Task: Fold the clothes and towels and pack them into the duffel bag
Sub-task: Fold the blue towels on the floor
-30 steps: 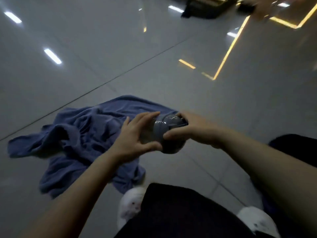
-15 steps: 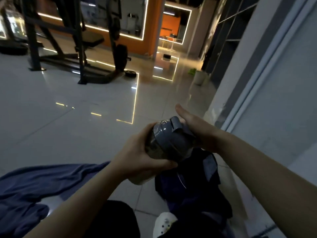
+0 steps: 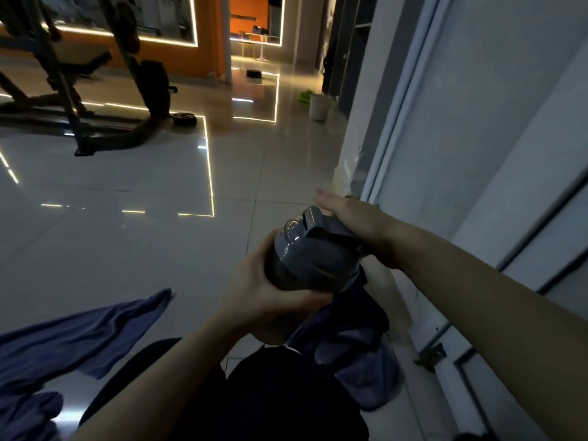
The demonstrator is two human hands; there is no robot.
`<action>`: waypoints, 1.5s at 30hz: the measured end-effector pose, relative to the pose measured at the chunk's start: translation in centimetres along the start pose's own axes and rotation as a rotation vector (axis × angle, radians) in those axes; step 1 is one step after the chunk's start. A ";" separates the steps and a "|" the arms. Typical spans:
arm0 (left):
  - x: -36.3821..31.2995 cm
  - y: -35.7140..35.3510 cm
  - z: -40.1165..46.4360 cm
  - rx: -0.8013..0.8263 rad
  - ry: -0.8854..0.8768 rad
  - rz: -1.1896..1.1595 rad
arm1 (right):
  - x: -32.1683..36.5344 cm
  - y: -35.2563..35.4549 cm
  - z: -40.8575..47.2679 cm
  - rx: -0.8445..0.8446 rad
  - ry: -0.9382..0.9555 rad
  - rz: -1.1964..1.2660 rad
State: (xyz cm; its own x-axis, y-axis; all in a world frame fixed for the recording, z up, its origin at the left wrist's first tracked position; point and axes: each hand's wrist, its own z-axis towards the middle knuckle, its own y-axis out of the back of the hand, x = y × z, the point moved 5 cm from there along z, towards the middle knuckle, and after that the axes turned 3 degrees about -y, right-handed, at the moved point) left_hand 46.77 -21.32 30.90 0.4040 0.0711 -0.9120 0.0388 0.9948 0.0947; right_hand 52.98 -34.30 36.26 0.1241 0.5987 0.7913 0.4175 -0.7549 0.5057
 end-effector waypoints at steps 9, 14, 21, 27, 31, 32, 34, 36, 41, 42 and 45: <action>0.3 -11.7 5.6 0.660 0.221 -0.146 | -8.2 9.3 -7.6 -0.048 0.259 0.068; -1.6 -19.6 5.9 0.945 0.132 0.164 | -13.9 13.0 -13.6 -0.190 0.175 0.083; 0.0 -29.8 -0.7 1.025 0.005 0.520 | -24.5 13.6 -19.6 -0.590 -0.208 0.217; 3.5 -32.3 -6.5 1.032 0.079 0.343 | -28.4 10.9 -23.9 -0.408 -0.178 -0.114; 4.5 -33.2 -10.1 1.135 0.117 0.404 | -30.9 8.7 -25.6 -0.435 -0.199 -0.179; 4.9 -33.1 -10.6 1.172 0.100 0.476 | -32.1 7.7 -25.4 -0.440 -0.251 -0.192; 5.7 -32.1 -10.3 1.219 0.005 0.741 | -35.1 5.0 -24.8 -0.402 -0.366 -0.259; 6.4 -30.5 -9.3 1.230 -0.082 1.010 | -38.6 2.1 -24.2 -0.337 -0.475 -0.360; 5.0 -28.9 -7.4 1.107 -0.048 0.932 | -44.8 -1.4 -22.5 -0.338 -0.599 -0.571; 4.7 -28.8 -7.2 1.090 -0.073 0.956 | -45.8 -1.8 -21.9 -0.332 -0.615 -0.572; 4.8 -28.8 -7.9 1.157 -0.175 1.130 | -48.1 -2.7 -20.4 -0.367 -0.635 -0.533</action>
State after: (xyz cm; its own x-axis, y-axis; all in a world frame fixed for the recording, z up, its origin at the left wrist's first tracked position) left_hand 40.38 -49.05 20.70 0.7918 0.5974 -0.1270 0.2625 -0.1452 0.9539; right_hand 27.52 -66.50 3.86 0.5149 0.8461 0.1380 0.2623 -0.3087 0.9143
